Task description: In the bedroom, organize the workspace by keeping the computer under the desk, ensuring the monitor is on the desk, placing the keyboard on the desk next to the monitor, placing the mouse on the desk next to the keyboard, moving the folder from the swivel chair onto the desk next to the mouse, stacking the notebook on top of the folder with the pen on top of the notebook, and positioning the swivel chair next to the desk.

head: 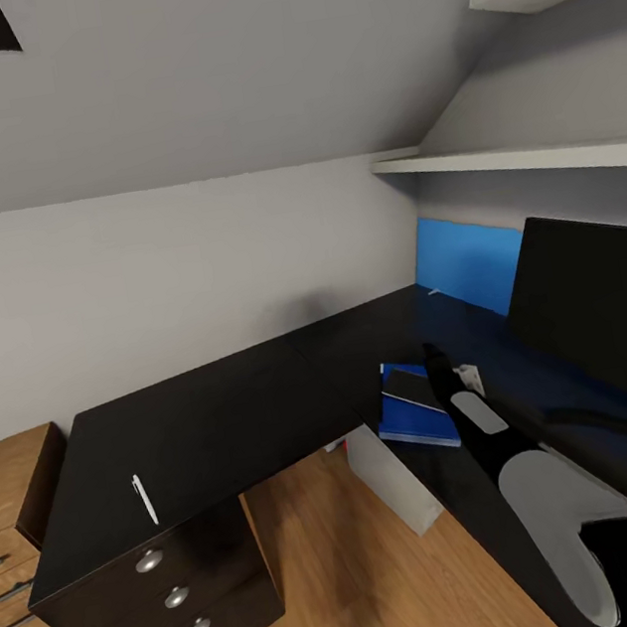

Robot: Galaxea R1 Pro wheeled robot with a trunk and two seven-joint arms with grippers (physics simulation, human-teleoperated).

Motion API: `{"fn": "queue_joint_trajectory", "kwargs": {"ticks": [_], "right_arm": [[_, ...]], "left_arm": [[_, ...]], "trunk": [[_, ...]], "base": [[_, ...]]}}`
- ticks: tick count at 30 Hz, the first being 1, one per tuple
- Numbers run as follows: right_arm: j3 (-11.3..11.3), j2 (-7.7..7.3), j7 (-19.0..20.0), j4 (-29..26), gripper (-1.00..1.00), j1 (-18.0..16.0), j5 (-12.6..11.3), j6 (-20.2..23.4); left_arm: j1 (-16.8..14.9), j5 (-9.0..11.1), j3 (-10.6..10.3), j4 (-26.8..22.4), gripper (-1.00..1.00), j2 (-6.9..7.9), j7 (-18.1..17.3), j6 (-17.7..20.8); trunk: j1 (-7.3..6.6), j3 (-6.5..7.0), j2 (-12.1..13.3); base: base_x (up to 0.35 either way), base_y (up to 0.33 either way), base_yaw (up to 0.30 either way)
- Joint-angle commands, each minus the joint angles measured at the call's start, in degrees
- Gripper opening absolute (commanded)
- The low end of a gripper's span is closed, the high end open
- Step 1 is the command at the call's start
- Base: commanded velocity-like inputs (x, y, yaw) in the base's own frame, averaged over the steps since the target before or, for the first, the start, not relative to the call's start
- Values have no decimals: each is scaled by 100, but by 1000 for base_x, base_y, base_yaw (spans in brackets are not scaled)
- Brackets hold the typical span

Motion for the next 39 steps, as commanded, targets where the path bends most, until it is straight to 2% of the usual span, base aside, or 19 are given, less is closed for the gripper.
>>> {"fn": "queue_joint_trajectory", "kwargs": {"ticks": [1,9,15,21,22,25,26,27,30,36,39], "right_arm": [[-8,5,11,-22,100,12,-48,-13],[4,3,9,-100,100,71,-48,-6],[490,143,5,-195,100,123,-48,-20],[757,378,-11,-454,100,314,-40,-42],[810,482,-18,-579,100,416,24,-66],[833,549,-31,-624,100,457,165,-75],[852,594,-48,-634,100,473,302,-78],[871,669,-97,-638,100,486,545,-81],[885,769,-201,-629,100,499,852,-83],[900,878,-346,-583,100,507,1157,-84],[916,893,-375,-569,100,508,1210,-84]], "left_arm": [[-7,59,-49,14,100,6,33,-43],[-7,52,-52,89,100,6,33,-46],[-7,51,-52,100,100,6,33,-47],[-7,51,-52,104,100,6,33,-47],[-7,53,-52,107,100,6,33,-47],[-7,56,-52,108,100,6,33,-47],[-7,57,-52,109,100,6,33,-47],[-7,58,-52,109,100,6,33,-47],[-7,56,-52,110,100,6,33,-41],[-7,58,-52,110,100,6,33,-44],[-7,54,-52,124,100,6,33,-46]], "trunk": [[0,-6,-3],[0,-6,-3],[0,-6,-3],[0,-6,-3],[0,-6,-3],[0,-6,-3],[0,-6,-3],[0,-6,-3],[0,-6,-3],[0,-6,-3],[0,-6,-3]], "base": [[0,0,0],[0,0,0],[0,0,0],[0,0,1],[0,0,80],[0,0,130],[0,0,183],[0,0,214],[0,0,227],[0,0,241],[0,0,245]]}}
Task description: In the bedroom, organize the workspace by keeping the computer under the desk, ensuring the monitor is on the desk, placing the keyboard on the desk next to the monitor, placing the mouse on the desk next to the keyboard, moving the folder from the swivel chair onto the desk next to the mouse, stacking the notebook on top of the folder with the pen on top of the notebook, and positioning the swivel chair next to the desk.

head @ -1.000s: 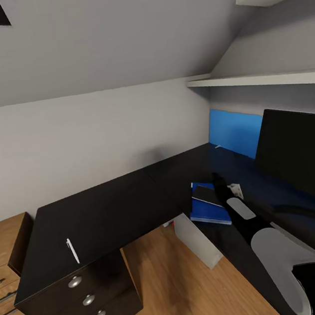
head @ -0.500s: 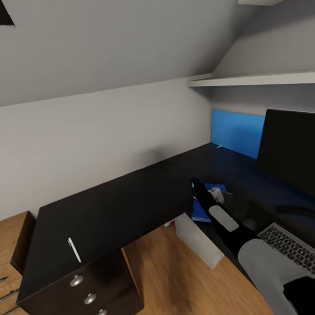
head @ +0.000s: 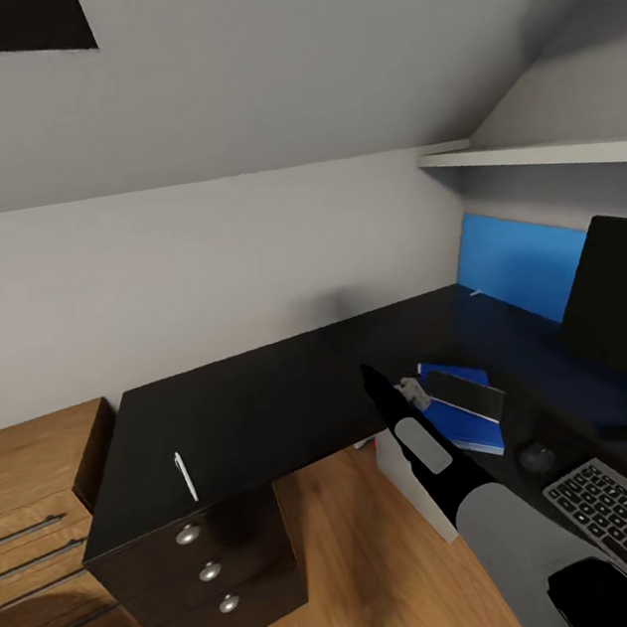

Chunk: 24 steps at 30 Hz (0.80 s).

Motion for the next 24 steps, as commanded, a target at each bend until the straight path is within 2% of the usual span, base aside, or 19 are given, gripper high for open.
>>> {"fn": "queue_joint_trajectory", "kwargs": {"ticks": [1,7,9,12,24], "right_arm": [[25,0,-30,-1,100,-4,-31,-34],[63,0,-46,6,100,-3,-2,-35],[178,0,-53,13,100,-3,2,-35],[231,0,-54,15,100,-3,3,-35],[251,0,-57,20,100,-1,3,-35]], "left_arm": [[-6,59,-45,7,100,6,30,-42],[-6,57,-46,90,100,-1,30,-43],[-6,57,-45,103,100,-1,30,-43],[-6,57,-45,105,100,1,30,-43],[-6,57,-45,106,100,-1,30,-43]], "trunk": [[0,-6,-4],[0,-6,-4],[0,-6,-4],[0,-6,-4],[0,-6,-4]], "base": [[0,0,237],[0,0,213],[0,0,211],[0,0,212],[0,0,221]]}}
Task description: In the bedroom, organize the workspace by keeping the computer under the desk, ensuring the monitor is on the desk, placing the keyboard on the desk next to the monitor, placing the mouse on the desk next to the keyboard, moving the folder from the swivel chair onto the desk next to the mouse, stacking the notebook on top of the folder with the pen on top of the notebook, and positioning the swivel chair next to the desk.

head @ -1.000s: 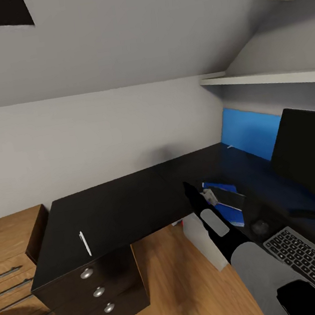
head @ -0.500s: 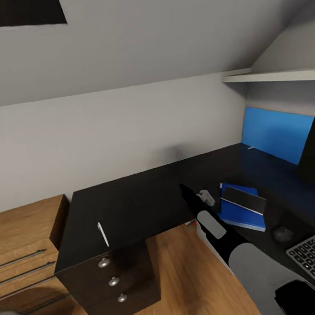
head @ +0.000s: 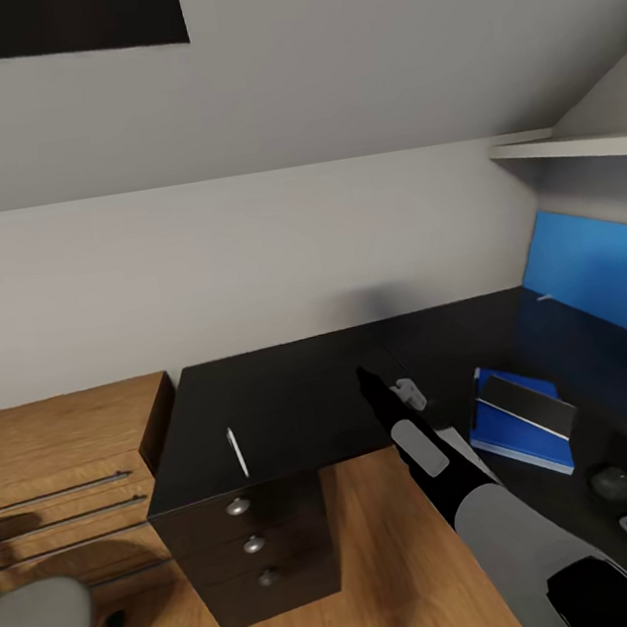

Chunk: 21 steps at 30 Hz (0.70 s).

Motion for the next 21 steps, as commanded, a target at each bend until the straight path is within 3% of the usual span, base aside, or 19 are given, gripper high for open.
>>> {"fn": "queue_joint_trajectory", "kwargs": {"ticks": [1,21], "right_arm": [[24,0,-28,3,100,-4,-39,-34],[224,0,-81,107,100,-5,-39,-34]], "left_arm": [[-6,60,-44,-2,100,5,29,-42],[-6,60,-36,-2,100,11,29,-42]], "trunk": [[0,-6,-3],[0,-6,-3]], "base": [[0,0,235],[0,0,242]]}}
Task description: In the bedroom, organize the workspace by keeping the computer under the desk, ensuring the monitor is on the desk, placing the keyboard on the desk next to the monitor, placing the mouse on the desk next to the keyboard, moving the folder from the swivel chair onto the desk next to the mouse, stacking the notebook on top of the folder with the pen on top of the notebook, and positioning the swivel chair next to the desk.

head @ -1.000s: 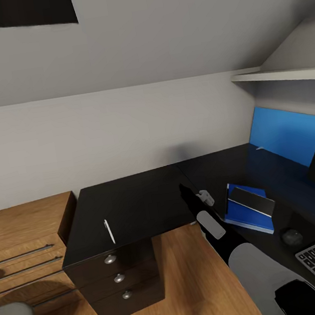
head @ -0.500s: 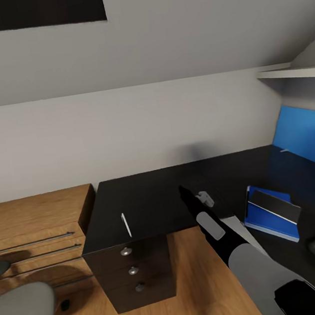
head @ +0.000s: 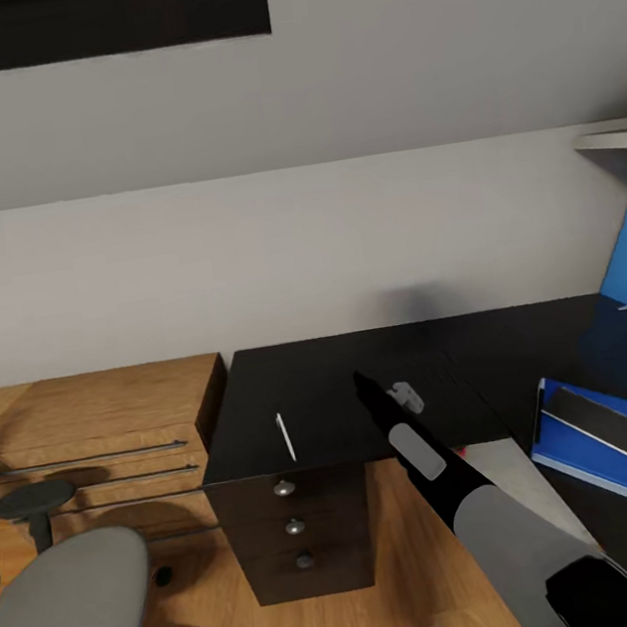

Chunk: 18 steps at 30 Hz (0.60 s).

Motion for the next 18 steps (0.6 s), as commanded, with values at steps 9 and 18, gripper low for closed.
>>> {"fn": "queue_joint_trajectory", "kwargs": {"ticks": [9,18], "right_arm": [[25,0,-27,-2,100,-4,-39,-35],[13,0,16,-9,100,-4,-28,-37]], "left_arm": [[-6,60,-43,-3,100,7,29,-42],[-6,60,-43,-3,100,3,29,-42]], "trunk": [[0,-6,-4],[0,-6,-4]], "base": [[0,0,207],[0,0,20]]}}
